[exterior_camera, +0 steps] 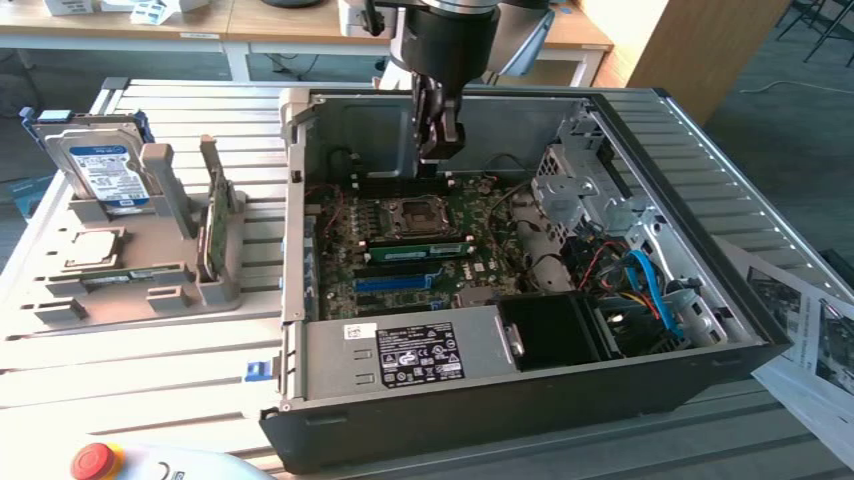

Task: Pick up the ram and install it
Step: 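Press down the ram until it locks into place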

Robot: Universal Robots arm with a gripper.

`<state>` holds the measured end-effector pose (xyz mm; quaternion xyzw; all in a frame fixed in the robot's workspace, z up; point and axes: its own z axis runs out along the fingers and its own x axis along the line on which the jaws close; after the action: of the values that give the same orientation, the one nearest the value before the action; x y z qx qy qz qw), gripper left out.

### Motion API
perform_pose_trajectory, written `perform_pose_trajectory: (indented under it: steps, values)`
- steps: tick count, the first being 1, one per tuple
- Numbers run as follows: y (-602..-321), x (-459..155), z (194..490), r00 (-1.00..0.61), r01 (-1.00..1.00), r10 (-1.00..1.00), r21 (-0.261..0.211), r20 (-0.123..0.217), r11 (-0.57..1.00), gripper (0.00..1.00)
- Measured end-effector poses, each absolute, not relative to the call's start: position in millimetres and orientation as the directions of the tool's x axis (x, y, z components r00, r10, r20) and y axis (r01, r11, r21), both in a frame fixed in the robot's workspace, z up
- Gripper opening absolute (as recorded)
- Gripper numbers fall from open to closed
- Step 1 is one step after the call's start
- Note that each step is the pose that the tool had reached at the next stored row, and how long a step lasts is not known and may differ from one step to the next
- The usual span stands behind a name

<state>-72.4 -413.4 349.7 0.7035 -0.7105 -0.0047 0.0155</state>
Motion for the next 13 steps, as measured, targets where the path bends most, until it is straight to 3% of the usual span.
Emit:
perform_pose_trajectory:
  steps: [13]
  values:
    - [-413.4,-59.1,349.7,-0.009,-1.0,-1.0,0.029,0.015,0.01,0.11]
